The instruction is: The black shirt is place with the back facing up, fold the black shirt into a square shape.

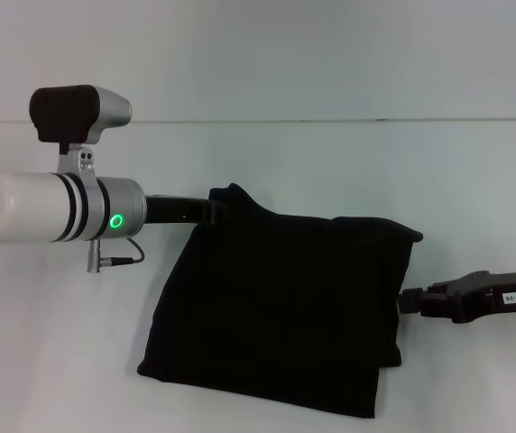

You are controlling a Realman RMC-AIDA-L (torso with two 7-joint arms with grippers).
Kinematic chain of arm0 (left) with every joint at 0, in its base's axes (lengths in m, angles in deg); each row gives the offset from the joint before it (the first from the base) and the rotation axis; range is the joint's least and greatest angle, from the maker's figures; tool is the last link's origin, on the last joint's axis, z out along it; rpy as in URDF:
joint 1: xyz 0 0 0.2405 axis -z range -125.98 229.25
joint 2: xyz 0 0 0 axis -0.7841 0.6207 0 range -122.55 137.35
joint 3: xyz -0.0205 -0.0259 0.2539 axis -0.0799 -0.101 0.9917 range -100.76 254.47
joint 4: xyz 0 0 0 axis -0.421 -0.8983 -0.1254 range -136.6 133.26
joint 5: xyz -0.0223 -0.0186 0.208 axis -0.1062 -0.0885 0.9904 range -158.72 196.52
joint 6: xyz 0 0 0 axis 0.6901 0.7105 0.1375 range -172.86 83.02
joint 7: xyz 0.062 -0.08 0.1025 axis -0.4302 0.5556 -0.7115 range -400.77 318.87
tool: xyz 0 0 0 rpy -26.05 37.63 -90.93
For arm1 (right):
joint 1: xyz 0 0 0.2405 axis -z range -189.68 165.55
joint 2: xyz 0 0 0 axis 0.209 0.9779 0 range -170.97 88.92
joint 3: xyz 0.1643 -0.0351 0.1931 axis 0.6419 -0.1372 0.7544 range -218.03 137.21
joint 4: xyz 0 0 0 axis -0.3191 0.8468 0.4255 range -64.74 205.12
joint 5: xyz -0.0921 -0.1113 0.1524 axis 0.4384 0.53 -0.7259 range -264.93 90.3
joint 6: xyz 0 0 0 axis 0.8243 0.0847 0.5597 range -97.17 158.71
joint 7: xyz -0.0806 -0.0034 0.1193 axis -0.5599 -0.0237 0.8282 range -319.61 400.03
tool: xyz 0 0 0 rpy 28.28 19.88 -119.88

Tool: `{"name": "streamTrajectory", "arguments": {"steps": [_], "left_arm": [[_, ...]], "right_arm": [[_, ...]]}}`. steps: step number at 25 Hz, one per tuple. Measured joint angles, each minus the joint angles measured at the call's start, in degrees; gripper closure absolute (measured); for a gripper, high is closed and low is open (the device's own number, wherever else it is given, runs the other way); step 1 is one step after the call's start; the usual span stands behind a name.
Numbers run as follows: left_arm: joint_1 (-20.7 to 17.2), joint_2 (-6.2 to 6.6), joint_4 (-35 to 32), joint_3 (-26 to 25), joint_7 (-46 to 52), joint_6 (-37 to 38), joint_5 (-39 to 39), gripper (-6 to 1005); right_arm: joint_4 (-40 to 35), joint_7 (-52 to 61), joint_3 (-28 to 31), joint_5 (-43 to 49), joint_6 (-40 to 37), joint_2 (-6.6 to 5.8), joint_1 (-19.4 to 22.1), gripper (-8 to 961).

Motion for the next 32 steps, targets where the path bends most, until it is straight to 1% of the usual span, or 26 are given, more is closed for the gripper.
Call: {"name": "streamTrajectory", "arguments": {"steps": [2,6,10,15,21,26,31,32], "left_arm": [[0.0,-0.02,0.0,0.0,0.0,0.0,0.0,954],[0.0,-0.06,0.1,0.0,0.0,0.0,0.0,954],[0.0,-0.13,0.1,0.0,0.0,0.0,0.0,954],[0.0,-0.17,0.1,0.0,0.0,0.0,0.0,954],[0.0,-0.13,0.1,0.0,0.0,0.0,0.0,954],[-0.1,-0.25,0.1,0.0,0.0,0.0,0.0,953],[-0.2,-0.35,0.0,0.0,0.0,-0.1,0.0,953],[-0.2,-0.36,0.0,0.0,0.0,-0.2,0.0,953]], "right_arm": [[-0.1,-0.3,-0.1,0.0,0.0,0.0,0.0,853],[-0.1,-0.9,-0.2,0.0,0.5,0.39,0.0,764],[0.0,-1.7,-0.5,0.0,2.0,1.13,-0.2,676],[-0.1,-3.1,-0.7,0.0,3.0,2.03,-0.6,453],[0.2,-3.3,-1.4,0.0,2.4,1.96,-0.5,343],[0.0,-3.3,-1.1,0.0,0.4,1.41,-0.1,528],[-0.2,-3.2,-1.1,0.0,-0.5,1.16,0.0,757],[-0.2,-3.2,-1.2,0.0,-0.5,1.13,0.0,778]]}}
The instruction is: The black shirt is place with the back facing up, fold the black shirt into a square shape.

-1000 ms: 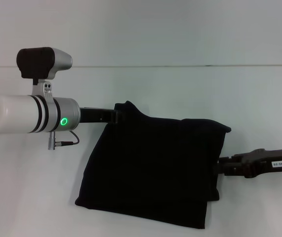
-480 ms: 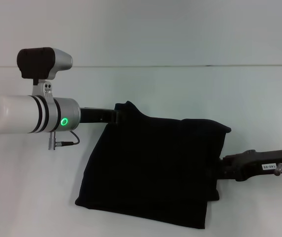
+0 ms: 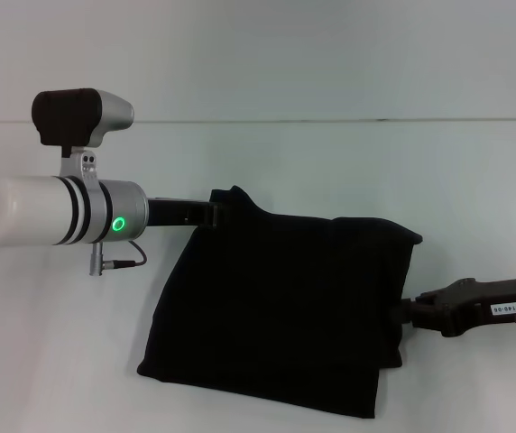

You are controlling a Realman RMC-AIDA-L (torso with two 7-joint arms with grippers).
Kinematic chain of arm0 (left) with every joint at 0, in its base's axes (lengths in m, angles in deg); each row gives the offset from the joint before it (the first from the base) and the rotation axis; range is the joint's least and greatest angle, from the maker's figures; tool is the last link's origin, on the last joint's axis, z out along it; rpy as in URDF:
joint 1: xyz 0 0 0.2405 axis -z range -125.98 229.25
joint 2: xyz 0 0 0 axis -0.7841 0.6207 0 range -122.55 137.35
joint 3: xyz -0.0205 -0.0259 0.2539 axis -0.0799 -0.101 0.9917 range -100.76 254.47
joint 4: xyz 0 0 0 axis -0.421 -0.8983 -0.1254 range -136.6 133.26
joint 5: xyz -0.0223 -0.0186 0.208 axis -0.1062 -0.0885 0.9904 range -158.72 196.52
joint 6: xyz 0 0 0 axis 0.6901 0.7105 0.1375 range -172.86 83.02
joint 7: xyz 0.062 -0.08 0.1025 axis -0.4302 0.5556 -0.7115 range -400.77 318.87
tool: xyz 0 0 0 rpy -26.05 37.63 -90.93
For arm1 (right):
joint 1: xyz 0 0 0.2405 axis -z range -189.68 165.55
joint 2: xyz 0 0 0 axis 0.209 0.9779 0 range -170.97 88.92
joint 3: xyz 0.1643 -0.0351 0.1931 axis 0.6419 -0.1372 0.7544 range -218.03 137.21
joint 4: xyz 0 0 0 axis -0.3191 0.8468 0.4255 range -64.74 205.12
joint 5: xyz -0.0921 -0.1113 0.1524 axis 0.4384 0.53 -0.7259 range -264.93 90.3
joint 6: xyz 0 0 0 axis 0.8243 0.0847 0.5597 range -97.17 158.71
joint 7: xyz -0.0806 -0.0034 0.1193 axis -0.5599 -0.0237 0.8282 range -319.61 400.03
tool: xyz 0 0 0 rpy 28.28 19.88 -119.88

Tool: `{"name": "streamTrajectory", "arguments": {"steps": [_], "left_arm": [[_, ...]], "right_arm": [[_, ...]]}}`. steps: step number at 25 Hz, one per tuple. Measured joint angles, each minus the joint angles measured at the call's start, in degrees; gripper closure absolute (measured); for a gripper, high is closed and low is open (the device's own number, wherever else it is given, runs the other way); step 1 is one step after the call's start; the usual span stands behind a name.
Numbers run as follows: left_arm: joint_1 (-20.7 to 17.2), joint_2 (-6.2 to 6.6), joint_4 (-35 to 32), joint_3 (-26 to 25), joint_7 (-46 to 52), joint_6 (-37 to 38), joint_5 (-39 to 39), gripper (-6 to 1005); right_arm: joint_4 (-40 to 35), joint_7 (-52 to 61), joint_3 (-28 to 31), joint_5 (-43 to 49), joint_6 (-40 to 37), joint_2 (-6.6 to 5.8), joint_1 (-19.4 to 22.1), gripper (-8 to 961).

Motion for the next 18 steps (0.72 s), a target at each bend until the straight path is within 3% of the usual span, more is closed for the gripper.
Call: {"name": "streamTrajectory", "arguments": {"steps": [7,18], "left_arm": [[-0.1,0.05,0.1,0.0,0.0,-0.1,0.0,953],[-0.3,0.43,-0.3,0.0,1.3,-0.3,0.0,954]], "right_arm": [[0.0,0.0,0.3,0.0,-0.4,-0.14,0.0,923],[-0.2,7.0,1.4,-0.1,-5.0,-2.27,0.0,924]]}}
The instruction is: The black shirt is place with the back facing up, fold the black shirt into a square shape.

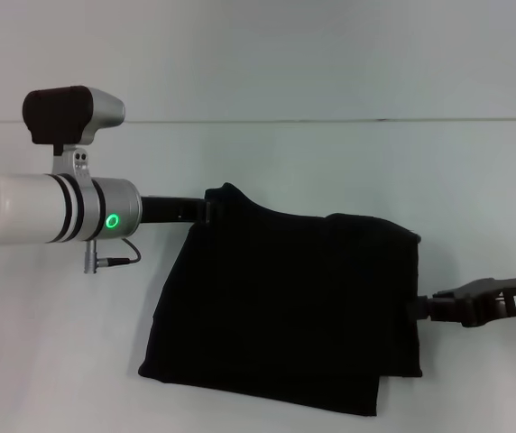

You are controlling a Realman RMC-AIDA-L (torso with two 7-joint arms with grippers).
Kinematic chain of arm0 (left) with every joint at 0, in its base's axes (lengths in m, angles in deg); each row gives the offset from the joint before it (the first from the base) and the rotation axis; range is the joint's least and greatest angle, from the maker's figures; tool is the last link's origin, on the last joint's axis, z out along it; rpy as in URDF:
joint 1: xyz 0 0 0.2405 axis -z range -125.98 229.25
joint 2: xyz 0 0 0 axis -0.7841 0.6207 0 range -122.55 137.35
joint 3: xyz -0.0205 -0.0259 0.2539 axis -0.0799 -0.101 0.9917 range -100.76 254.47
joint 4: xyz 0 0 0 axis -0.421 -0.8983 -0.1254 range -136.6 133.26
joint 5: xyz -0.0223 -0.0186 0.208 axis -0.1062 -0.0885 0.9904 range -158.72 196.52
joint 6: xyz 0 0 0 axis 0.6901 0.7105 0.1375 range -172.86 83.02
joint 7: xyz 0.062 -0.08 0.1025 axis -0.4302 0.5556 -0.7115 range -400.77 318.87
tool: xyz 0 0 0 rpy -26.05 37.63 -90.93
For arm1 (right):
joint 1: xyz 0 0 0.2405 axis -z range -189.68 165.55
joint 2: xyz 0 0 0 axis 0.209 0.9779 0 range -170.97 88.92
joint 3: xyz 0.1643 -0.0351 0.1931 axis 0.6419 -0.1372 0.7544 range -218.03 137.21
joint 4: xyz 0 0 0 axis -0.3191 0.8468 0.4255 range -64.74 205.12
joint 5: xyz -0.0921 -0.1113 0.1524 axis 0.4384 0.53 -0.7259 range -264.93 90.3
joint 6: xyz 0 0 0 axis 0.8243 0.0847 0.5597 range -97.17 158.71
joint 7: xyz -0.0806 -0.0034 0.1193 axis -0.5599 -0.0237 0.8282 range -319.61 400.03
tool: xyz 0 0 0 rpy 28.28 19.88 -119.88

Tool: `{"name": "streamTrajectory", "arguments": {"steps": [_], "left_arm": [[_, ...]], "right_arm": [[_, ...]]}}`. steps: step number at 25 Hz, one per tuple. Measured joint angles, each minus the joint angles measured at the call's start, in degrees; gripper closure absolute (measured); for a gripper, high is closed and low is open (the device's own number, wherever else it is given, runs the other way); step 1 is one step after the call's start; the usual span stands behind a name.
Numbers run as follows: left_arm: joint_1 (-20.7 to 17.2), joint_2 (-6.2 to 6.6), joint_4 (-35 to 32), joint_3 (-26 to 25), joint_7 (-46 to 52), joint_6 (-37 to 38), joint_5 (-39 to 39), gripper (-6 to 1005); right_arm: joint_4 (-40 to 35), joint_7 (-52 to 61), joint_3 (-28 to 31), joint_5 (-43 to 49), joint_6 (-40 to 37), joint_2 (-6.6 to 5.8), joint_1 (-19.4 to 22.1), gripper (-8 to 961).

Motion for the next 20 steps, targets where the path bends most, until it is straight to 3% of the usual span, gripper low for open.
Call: {"name": "streamTrajectory", "arguments": {"steps": [8,20], "left_arm": [[0.1,0.16,-0.1,0.0,0.2,-0.1,0.0,954],[0.1,0.2,-0.1,0.0,0.3,-0.1,0.0,949]], "right_arm": [[0.0,5.5,-0.8,2.2,-3.5,-1.31,0.1,923],[0.0,8.2,-0.6,7.8,-1.4,-0.83,-0.3,914]]}}
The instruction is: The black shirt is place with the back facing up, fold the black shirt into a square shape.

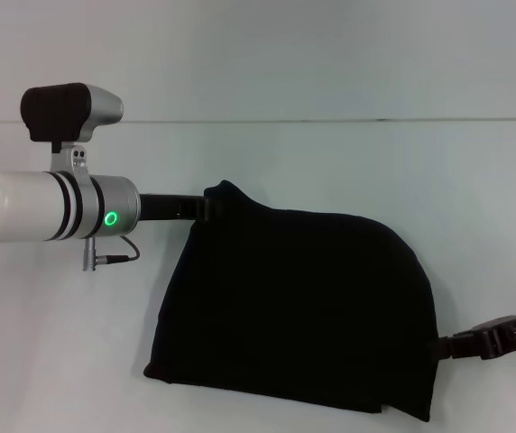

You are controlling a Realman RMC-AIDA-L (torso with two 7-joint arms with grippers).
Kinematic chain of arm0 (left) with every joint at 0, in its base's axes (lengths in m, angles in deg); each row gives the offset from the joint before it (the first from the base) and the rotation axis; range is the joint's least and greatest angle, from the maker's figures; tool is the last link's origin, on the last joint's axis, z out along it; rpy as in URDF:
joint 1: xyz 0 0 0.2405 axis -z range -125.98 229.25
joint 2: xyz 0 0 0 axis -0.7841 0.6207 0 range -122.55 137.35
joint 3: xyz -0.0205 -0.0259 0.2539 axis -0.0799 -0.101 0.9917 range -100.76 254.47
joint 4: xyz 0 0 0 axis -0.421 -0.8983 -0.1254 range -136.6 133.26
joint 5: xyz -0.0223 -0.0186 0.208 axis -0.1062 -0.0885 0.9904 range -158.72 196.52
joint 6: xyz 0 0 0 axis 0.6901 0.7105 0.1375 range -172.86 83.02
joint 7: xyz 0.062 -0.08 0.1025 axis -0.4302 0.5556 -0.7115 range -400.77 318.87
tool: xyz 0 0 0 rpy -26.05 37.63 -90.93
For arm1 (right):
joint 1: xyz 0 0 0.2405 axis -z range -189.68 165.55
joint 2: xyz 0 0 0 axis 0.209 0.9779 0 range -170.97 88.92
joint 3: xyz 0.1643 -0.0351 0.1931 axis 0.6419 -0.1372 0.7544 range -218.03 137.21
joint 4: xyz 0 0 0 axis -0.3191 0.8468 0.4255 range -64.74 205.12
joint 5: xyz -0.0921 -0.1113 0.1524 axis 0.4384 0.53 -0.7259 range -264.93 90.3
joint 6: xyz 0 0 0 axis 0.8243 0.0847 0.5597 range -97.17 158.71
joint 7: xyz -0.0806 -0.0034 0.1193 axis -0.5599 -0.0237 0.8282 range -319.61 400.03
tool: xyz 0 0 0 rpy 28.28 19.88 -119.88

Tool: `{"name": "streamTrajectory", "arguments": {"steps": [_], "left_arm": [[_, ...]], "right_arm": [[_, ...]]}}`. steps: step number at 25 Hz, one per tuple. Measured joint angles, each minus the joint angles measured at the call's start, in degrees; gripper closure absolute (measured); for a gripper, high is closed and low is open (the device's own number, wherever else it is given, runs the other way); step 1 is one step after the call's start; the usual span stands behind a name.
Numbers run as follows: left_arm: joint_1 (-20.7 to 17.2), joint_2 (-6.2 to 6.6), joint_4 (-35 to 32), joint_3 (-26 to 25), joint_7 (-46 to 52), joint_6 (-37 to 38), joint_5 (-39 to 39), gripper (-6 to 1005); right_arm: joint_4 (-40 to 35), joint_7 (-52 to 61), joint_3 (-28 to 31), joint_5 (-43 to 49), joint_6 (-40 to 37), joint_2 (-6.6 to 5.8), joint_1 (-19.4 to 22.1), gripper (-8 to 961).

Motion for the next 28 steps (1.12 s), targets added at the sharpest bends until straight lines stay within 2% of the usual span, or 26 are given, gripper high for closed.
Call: {"name": "streamTrajectory", "arguments": {"steps": [7,10,15,21,28], "left_arm": [[-0.1,-0.12,0.0,0.0,0.1,0.0,0.0,945],[-0.1,-0.25,0.0,-0.1,0.6,0.0,0.0,944],[-0.1,-0.22,-0.1,-1.4,0.7,0.0,-0.1,941],[-0.1,0.29,-0.1,-3.2,0.7,0.0,-0.1,939],[-0.6,0.35,-0.1,-4.6,0.7,0.0,0.0,935]], "right_arm": [[0.0,0.0,0.8,-0.3,0.8,-0.4,0.4,853],[-0.2,0.0,3.0,-0.3,1.0,-0.87,0.9,827],[-0.8,0.1,7.7,-0.3,1.6,-1.49,1.5,578],[-1.5,0.9,12.7,-0.6,5.9,-1.5,0.8,361],[-1.5,0.4,14.7,-3.8,8.5,-1.16,0.2,278]]}}
